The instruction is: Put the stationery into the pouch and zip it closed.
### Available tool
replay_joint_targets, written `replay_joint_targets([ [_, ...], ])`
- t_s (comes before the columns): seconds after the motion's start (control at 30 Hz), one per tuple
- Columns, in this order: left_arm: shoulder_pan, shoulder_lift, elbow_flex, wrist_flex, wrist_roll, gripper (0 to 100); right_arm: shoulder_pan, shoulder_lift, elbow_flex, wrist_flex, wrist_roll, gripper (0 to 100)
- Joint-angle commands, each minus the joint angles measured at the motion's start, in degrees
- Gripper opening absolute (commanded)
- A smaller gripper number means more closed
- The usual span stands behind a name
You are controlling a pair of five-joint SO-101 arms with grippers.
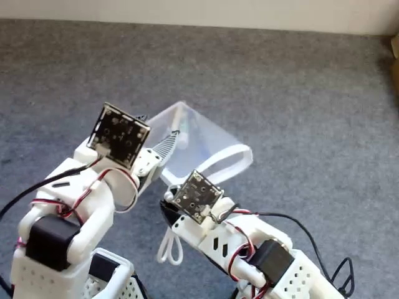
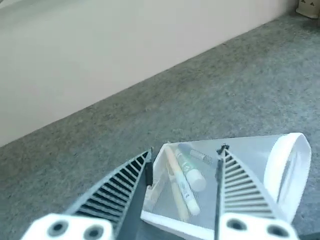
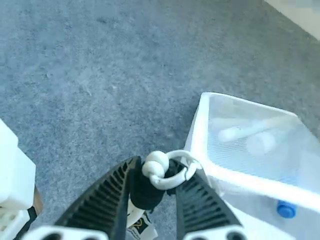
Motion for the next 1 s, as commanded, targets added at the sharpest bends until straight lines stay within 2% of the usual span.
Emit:
replay_joint_targets([
  [0.0,-3.0,-0.4,-4.4,1.6,-0.4,21,1.9,-1.1,-1.1,-1.1,0.4,0.5],
  [0.07,-5.8,-0.4,-4.4,2.5,-1.1,21,4.7,-1.1,-1.5,-1.1,0.4,0.5],
  [0.27,-8.2,-0.7,-4.7,10.2,-12.2,21,13.5,-1.1,-2.1,-1.1,0.7,0.5],
  [0.47,-7.7,-0.4,-4.0,17.1,-22.9,21,18.2,-1.1,-8.7,3.7,0.7,0.5],
  [0.6,-4.0,-0.4,-2.1,17.8,-27.5,21,18.9,-1.1,-13.1,7.4,0.7,0.5],
  [0.77,1.7,-0.3,3.7,15.2,-28.1,24,18.6,-1.1,-14.7,10.6,0.7,0.5],
  [0.97,3.3,-0.3,13.3,1.0,-23.5,25,18.5,-1.2,-14.7,10.7,0.7,0.5],
])
